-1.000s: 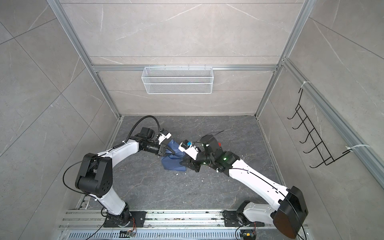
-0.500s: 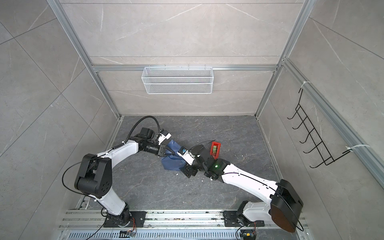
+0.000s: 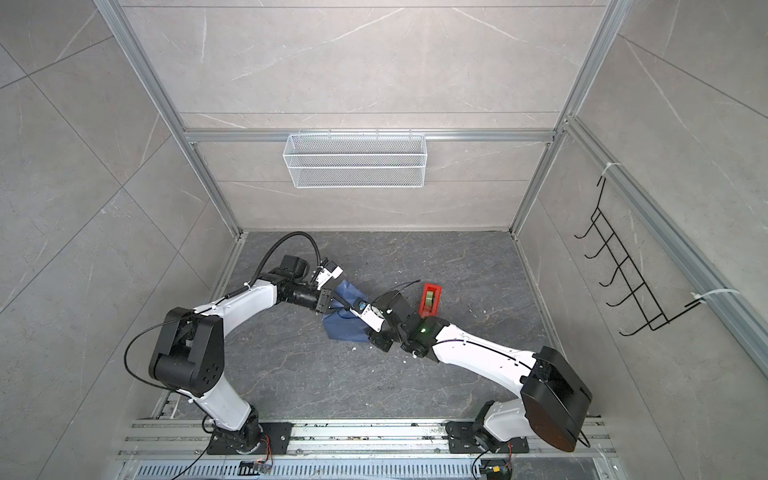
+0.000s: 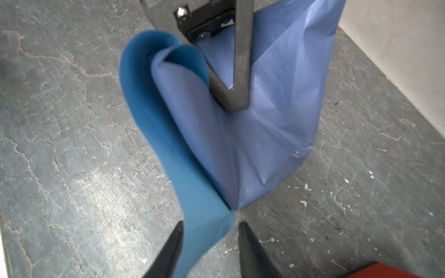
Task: Wrap a gift box in wrapping paper
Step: Smooth out the wrapping paper on the gift box.
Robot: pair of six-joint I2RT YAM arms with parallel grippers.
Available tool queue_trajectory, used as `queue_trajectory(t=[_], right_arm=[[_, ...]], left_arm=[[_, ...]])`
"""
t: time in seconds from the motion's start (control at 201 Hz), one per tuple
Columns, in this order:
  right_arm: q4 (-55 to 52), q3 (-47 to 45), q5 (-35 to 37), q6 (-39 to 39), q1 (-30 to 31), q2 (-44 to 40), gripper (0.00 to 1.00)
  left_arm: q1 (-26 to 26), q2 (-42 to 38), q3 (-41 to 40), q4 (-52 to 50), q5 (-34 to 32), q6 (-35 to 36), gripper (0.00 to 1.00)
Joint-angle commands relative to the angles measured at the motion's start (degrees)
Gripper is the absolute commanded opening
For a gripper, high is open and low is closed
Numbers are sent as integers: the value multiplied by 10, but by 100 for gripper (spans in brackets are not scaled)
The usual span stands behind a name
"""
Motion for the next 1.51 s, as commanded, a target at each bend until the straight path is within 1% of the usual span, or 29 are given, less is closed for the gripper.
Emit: queue_trajectory(t=[0.0, 0.129, 0.299, 0.468, 0.603, 0.742, 0.822, 0.911, 1.021, 1.09, 1.11, 1.12, 1.13, 1.15, 1.17, 1.175, 1.18, 1.185, 1.195, 1.215, 1.334, 1.444, 1.504], right_arm=[[3, 33, 7, -21, -2, 17, 30], [-10, 49, -6, -41, -12, 24, 22], [-13, 50, -17, -46, -31, 19, 17], [-24, 56, -21, -77, -38, 18, 13], [-32, 68, -35, -95, -44, 21, 12], [-29, 75, -30, -112, -49, 23, 11], [-27, 81, -44, -116, -51, 26, 10], [-30, 87, -58, -131, -51, 33, 9], [-26, 87, -53, -125, -51, 32, 8], [-25, 83, -65, -126, -51, 25, 9], [-24, 81, -64, -126, -51, 24, 11], [-23, 81, -61, -126, -51, 24, 13], [-22, 79, -59, -125, -51, 23, 18], [-17, 75, -50, -123, -51, 21, 32], [-11, 70, -39, -119, -51, 19, 50], [-9, 68, -36, -118, -51, 18, 73], [-6, 66, -33, -117, -51, 17, 86], [-5, 65, -30, -117, -51, 16, 93], [-2, 61, -26, -116, -51, 14, 98], [4, 55, -18, -113, -51, 9, 99], [-13, 28, -2, -116, -51, -40, 100], [-11, -20, 42, -131, -53, -105, 100], [-8, -38, 70, -115, -61, -134, 99]], left_arm=[[-4, -2, -9, -26, -27, 15, 0], [-4, -6, -12, -23, -29, 19, 0], [-4, -2, -2, -37, -31, 24, 0], [-4, 4, -10, -23, -27, 17, 0], [-4, 5, -4, -35, -31, 25, 0], [-5, 8, -5, -32, -31, 23, 0], [-5, 5, 1, -43, -33, 29, 0], [-5, 5, -9, -31, -33, 28, 0], [-5, 8, -1, -42, -35, 30, 0], [-5, 3, 0, -44, -35, 32, 0], [-5, 2, -2, -41, -35, 31, 0], [-5, 1, -4, -39, -35, 31, 0], [-5, 1, -5, -38, -34, 31, 0], [-5, 1, -8, -34, -35, 30, 0], [-5, 1, -11, -29, -34, 28, 0], [-5, 1, -12, -28, -34, 28, 0], [-5, 1, -12, -27, -33, 27, 0], [-5, 1, -12, -27, -34, 27, 0], [-5, 2, -12, -27, -33, 27, 0], [-5, 3, -12, -28, -34, 26, 0], [-5, 1, 0, -43, -36, 32, 0], [-5, 1, -12, -26, -35, 28, 0], [-5, 4, -7, -33, -36, 28, 0]])
